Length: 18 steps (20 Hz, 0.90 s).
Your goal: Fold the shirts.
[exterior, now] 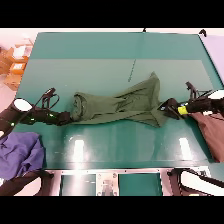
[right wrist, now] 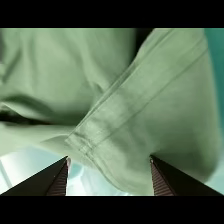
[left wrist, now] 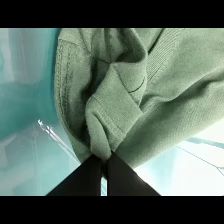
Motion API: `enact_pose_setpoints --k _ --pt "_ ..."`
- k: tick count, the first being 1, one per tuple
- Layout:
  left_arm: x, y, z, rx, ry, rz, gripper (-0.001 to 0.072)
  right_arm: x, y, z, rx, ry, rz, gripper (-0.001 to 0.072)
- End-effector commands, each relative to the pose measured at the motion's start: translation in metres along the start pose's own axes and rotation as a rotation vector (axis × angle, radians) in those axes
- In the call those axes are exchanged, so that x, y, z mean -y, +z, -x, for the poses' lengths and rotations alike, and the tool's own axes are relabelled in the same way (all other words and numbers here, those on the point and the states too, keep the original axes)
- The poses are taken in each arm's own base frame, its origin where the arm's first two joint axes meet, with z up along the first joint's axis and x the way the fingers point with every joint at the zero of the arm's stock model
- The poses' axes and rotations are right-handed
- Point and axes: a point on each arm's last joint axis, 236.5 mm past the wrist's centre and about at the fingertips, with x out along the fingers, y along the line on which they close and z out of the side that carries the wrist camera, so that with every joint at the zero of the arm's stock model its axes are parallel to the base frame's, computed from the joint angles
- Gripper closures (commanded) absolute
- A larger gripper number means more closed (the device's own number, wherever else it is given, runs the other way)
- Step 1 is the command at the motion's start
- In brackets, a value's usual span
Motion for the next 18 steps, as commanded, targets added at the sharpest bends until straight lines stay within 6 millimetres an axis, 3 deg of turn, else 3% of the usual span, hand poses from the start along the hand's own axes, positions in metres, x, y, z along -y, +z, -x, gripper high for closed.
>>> enact_pose_setpoints --k 1,7,9,11,12,15,18 --pt "0.001 -0.001 0.0 -0.002 -0.004 0.002 0.0679 0.003 -0.01 -0.024 -0.018 -0.022 0.007 0.0136" --pt "0.001 -0.001 0.0 -0.006 -0.006 0.002 0.0679 0.006 -0.017 -0.054 -0.074 -0.047 -0.028 0.0151" --pt "0.002 -0.003 0.0 -0.011 -0.007 0.001 0.0679 0.005 -0.015 -0.054 -0.064 -0.041 -0.034 0.0426" --pt "0.002 -0.004 0.0 -0.017 -0.01 0.001 0.0679 0.004 -0.016 -0.053 -0.068 -0.039 -0.03 0.0607" --pt "0.003 -0.005 0.0 -0.022 -0.011 0.001 0.0679 0.001 -0.016 -0.049 -0.061 -0.035 -0.025 0.0656" --pt "0.003 -0.006 0.0 -0.024 -0.012 0.002 0.0679 -0.007 -0.007 -0.021 0.007 -0.018 0.002 0.0697" --pt "0.003 -0.006 0.0 -0.023 -0.012 0.002 0.0679 -0.008 0.007 0.031 0.14 0.001 0.003 0.0698"
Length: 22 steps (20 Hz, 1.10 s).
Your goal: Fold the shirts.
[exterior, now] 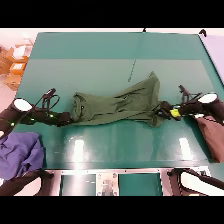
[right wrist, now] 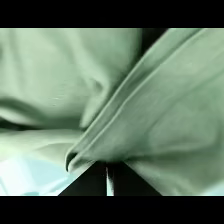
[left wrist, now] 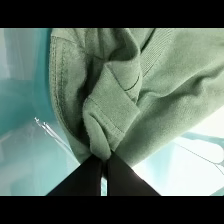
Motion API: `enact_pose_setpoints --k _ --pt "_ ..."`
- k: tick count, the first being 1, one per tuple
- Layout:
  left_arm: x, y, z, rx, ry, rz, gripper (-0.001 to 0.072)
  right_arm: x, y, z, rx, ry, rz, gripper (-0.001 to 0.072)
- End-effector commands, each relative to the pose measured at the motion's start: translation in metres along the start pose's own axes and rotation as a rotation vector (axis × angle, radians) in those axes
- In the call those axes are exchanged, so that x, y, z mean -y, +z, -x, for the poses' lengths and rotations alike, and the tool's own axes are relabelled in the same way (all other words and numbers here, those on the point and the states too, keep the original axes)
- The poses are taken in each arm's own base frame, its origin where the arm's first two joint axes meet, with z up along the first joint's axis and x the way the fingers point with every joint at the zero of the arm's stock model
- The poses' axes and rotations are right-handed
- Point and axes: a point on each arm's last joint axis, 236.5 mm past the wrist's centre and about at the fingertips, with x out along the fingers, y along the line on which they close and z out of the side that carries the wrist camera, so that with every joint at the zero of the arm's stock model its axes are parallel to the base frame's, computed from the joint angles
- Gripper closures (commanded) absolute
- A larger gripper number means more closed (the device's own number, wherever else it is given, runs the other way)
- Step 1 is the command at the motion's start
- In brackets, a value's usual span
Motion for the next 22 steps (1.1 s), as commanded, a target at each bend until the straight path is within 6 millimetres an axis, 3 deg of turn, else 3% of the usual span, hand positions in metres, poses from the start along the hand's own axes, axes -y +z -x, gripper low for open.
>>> enact_pose_setpoints --k 1,4,5,7,9,10,11,12,13,14,16,17,18,20,22 --pt "0.0 0.0 0.0 0.002 0.001 0.0 0.0679 0.007 0.017 0.059 0.159 0.0 -0.005 0.0698" --pt "-0.002 0.006 0.0 0.024 0.009 0.004 0.0679 0.068 0.027 0.112 0.325 -0.111 -0.159 0.0698" --pt "-0.003 0.008 0.0 0.033 0.011 0.012 0.0679 0.084 0.024 0.119 0.351 -0.111 -0.227 0.0699" --pt "-0.002 0.01 0.0 0.043 0.01 0.013 0.0679 0.099 0.008 0.108 0.333 -0.063 -0.314 0.07" --pt "0.005 0.014 0.002 0.055 -0.017 0.017 0.068 0.093 -0.002 0.092 0.308 0.009 -0.335 0.07" --pt "0.017 0.021 0.008 0.063 -0.051 -0.001 0.0679 0.078 0.004 0.093 0.324 0.074 -0.32 0.07" --pt "0.04 0.032 0.023 0.074 -0.108 -0.045 0.068 0.056 0.017 0.104 0.366 0.16 -0.288 0.07" --pt "0.066 0.048 0.046 0.11 -0.151 -0.101 0.068 0.025 0.036 0.127 0.436 0.267 -0.235 0.0699" --pt "0.096 0.072 0.083 0.191 -0.183 -0.177 0.068 -0.007 0.055 0.159 0.516 0.37 -0.174 0.0699" --pt "0.127 0.096 0.125 0.297 -0.198 -0.248 0.068 -0.048 0.072 0.204 0.61 0.486 -0.09 0.0699" --pt "0.205 0.134 0.243 0.581 -0.215 -0.439 0.068 -0.127 0.084 0.308 0.812 0.646 0.115 0.0699" --pt "0.243 0.139 0.302 0.718 -0.225 -0.523 0.068 -0.165 0.079 0.359 0.913 0.675 0.236 0.0699" --pt "0.279 0.135 0.36 0.861 -0.236 -0.602 0.068 -0.197 0.07 0.403 1.002 0.677 0.346 0.0699" --pt "0.337 0.104 0.47 1.153 -0.239 -0.745 0.068 -0.256 0.04 0.483 1.206 0.638 0.551 0.07" --pt "0.368 0.062 0.545 1.378 -0.222 -0.826 0.068 -0.302 -0.001 0.548 1.407 0.59 0.707 0.0699"
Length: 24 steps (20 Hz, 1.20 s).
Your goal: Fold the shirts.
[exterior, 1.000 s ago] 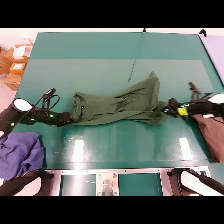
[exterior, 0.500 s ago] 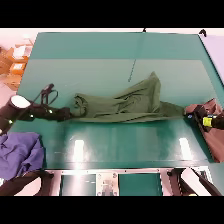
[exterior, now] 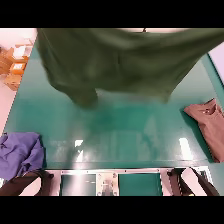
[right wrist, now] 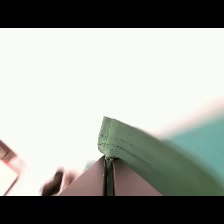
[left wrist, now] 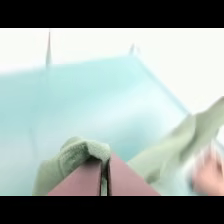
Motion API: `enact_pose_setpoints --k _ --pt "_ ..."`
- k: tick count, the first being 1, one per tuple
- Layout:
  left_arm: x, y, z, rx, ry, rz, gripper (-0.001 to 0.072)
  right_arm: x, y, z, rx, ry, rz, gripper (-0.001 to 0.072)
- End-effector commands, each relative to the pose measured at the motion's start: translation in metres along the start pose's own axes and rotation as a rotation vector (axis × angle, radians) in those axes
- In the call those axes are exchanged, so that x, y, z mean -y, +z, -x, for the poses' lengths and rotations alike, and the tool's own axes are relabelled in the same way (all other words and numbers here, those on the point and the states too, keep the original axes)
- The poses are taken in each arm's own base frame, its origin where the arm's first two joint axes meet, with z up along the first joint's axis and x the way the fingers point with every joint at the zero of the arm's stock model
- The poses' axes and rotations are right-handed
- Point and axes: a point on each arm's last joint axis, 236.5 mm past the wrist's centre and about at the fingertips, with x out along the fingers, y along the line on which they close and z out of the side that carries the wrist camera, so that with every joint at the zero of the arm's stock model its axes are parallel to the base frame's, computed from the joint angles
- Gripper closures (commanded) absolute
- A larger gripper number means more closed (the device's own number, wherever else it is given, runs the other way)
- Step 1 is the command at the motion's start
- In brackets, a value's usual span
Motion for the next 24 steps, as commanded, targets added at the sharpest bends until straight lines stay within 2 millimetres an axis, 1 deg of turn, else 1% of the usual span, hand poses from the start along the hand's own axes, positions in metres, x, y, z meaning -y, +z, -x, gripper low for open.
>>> enact_pose_setpoints --k 1,2,3,4,5,6,7,8,9,10,11,13,14,15,16,17,18,19,20,21,22,23,24 --pt "0.082 0.121 0.101 0.377 0.025 -0.215 0.068 -0.151 0.088 0.037 0.276 0.115 0.362 0.0699" --pt "0.091 0.127 0.113 0.407 0.03 -0.232 0.068 -0.173 0.096 0.047 0.315 0.103 0.44 0.0699" --pt "0.096 0.128 0.121 0.417 0.035 -0.241 0.068 -0.189 0.101 0.054 0.346 0.085 0.502 0.07" --pt "0.101 0.128 0.127 0.422 0.032 -0.246 0.0679 -0.2 0.104 0.06 0.369 0.066 0.545 0.0699" --pt "0.106 0.128 0.133 0.431 0.032 -0.25 0.068 -0.207 0.104 0.064 0.383 0.054 0.573 0.0699" --pt "0.11 0.129 0.138 0.439 0.03 -0.248 0.068 -0.209 0.103 0.065 0.385 0.045 0.585 0.0699" --pt "0.104 0.128 0.137 0.432 0.052 -0.242 0.068 -0.207 0.102 0.065 0.38 0.034 0.59 0.0699" --pt "0.094 0.124 0.133 0.411 0.082 -0.228 0.068 -0.203 0.101 0.063 0.369 0.022 0.585 0.0699" --pt "0.078 0.116 0.125 0.373 0.12 -0.206 0.068 -0.193 0.101 0.061 0.358 0.009 0.566 0.0699" --pt "0.057 0.103 0.112 0.32 0.16 -0.172 0.068 -0.178 0.101 0.058 0.344 -0.003 0.538 0.0699" --pt "0.036 0.087 0.095 0.265 0.184 -0.135 0.068 -0.158 0.101 0.052 0.321 -0.019 0.498 0.0699" --pt "-0.012 0.041 0.049 0.131 0.214 -0.032 0.0679 -0.109 0.093 0.036 0.258 -0.031 0.392 0.0699" --pt "-0.038 0.011 0.025 0.05 0.228 0.024 0.068 -0.078 0.083 0.021 0.206 -0.034 0.319 0.0699" --pt "-0.063 -0.021 0.002 -0.031 0.243 0.077 0.0679 -0.044 0.064 0.002 0.135 -0.051 0.254 0.0699" --pt "-0.089 -0.058 -0.022 -0.12 0.257 0.135 0.0679 -0.007 0.036 -0.02 0.041 -0.077 0.196 0.0699" --pt "-0.112 -0.093 -0.042 -0.201 0.269 0.175 0.0679 0.033 -0.005 -0.046 -0.074 -0.109 0.136 0.0699" --pt "-0.136 -0.133 -0.062 -0.288 0.28 0.218 0.0679 0.072 -0.052 -0.071 -0.184 -0.147 0.078 0.0699" --pt "-0.156 -0.17 -0.079 -0.366 0.29 0.261 0.0679 0.106 -0.095 -0.09 -0.267 -0.181 0.02 0.0699" --pt "-0.178 -0.21 -0.095 -0.443 0.3 0.3 0.068 0.137 -0.136 -0.107 -0.333 -0.211 -0.048 0.0699" --pt "-0.196 -0.245 -0.109 -0.503 0.311 0.336 0.0679 0.17 -0.177 -0.121 -0.392 -0.248 -0.122 0.0699" --pt "-0.215 -0.28 -0.122 -0.56 0.32 0.362 0.0679 0.201 -0.215 -0.131 -0.449 -0.285 -0.183 0.0699" --pt "-0.231 -0.31 -0.134 -0.599 0.331 0.39 0.0679 0.225 -0.247 -0.139 -0.503 -0.309 -0.235 0.0699" --pt "-0.247 -0.339 -0.145 -0.627 0.339 0.41 0.0679 0.246 -0.274 -0.145 -0.544 -0.328 -0.289 0.0699"
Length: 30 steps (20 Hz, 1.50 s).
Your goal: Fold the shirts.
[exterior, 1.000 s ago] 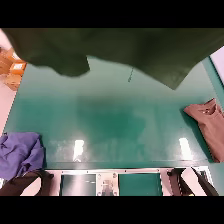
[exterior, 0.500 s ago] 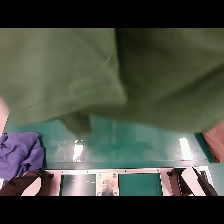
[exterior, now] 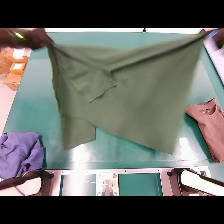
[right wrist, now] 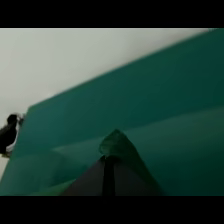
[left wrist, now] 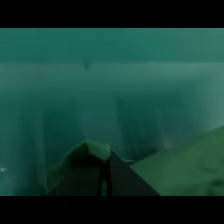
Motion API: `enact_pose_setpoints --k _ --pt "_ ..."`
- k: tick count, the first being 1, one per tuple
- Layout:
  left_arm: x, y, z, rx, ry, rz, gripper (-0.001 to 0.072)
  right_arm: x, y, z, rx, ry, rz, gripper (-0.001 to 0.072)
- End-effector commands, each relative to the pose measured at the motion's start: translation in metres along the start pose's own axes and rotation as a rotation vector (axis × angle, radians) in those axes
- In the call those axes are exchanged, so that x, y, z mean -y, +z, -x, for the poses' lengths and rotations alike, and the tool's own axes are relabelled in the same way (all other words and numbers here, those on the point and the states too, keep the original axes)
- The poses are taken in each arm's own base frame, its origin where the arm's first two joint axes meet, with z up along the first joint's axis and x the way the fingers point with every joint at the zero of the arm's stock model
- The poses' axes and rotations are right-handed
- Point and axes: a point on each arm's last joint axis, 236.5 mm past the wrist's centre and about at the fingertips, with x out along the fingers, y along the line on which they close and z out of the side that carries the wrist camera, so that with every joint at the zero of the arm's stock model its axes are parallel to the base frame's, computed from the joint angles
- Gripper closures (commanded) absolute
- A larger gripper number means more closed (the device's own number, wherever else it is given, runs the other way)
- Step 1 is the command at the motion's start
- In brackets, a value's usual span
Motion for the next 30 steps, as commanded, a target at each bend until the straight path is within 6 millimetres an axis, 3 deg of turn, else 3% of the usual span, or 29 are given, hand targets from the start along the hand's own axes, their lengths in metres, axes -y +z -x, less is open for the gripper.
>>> enact_pose_setpoints --k 1,4,5,6,7,9,11,13,15,17,21,23,25,26,27,29,30 --pt "-0.064 -0.061 -0.1 -0.153 0.043 0.083 0.0679 0.088 -0.095 -0.09 -0.214 -0.085 -0.172 0.0699" --pt "-0.089 -0.081 -0.148 -0.153 0.044 0.16 0.0678 0.125 -0.12 -0.129 -0.271 -0.078 -0.291 0.068" --pt "-0.093 -0.085 -0.153 -0.155 0.048 0.17 0.0661 0.129 -0.125 -0.133 -0.29 -0.071 -0.307 0.0523" --pt "-0.098 -0.086 -0.153 -0.159 0.057 0.167 0.0323 0.13 -0.124 -0.131 -0.302 -0.062 -0.31 0.0409" --pt "-0.103 -0.084 -0.149 -0.163 0.059 0.175 0.0099 0.131 -0.118 -0.125 -0.306 -0.052 -0.311 0.0407" --pt "-0.115 -0.076 -0.121 -0.214 0.043 0.192 0.01 0.129 -0.104 -0.099 -0.335 -0.007 -0.319 0.0408" --pt "-0.136 -0.071 -0.078 -0.283 0.029 0.224 0.0101 0.131 -0.107 -0.06 -0.414 0.014 -0.326 0.0407" --pt "-0.156 -0.092 -0.04 -0.393 0.015 0.285 0.0101 0.138 -0.142 -0.019 -0.533 -0.023 -0.343 0.0408" --pt "-0.169 -0.139 -0.014 -0.55 -0.021 0.352 0.0101 0.152 -0.187 0.016 -0.606 -0.119 -0.367 0.0408" --pt "-0.173 -0.184 -0.013 -0.648 -0.057 0.397 0.0101 0.162 -0.222 0.045 -0.618 -0.187 -0.42 0.0408" --pt "-0.175 -0.258 -0.041 -0.705 -0.07 0.439 0.0101 0.168 -0.271 0.084 -0.566 -0.263 -0.538 0.0402" --pt "-0.167 -0.275 -0.051 -0.711 -0.09 0.417 0.0101 0.165 -0.297 0.094 -0.593 -0.279 -0.567 0.0286" --pt "-0.162 -0.28 -0.06 -0.71 -0.087 0.389 0.0101 0.163 -0.325 0.1 -0.633 -0.286 -0.619 0.0261" --pt "-0.158 -0.279 -0.064 -0.703 -0.092 0.375 0.0103 0.165 -0.338 0.103 -0.643 -0.3 -0.641 0.02" --pt "-0.15 -0.276 -0.068 -0.694 -0.115 0.368 0.0204 0.169 -0.348 0.105 -0.644 -0.319 -0.653 0.0185" --pt "-0.132 -0.273 -0.071 -0.69 -0.184 0.335 0.0684 0.176 -0.363 0.107 -0.641 -0.346 -0.656 0.0167" --pt "-0.126 -0.273 -0.07 -0.696 -0.205 0.331 0.0679 0.177 -0.369 0.108 -0.642 -0.355 -0.664 0.0168"
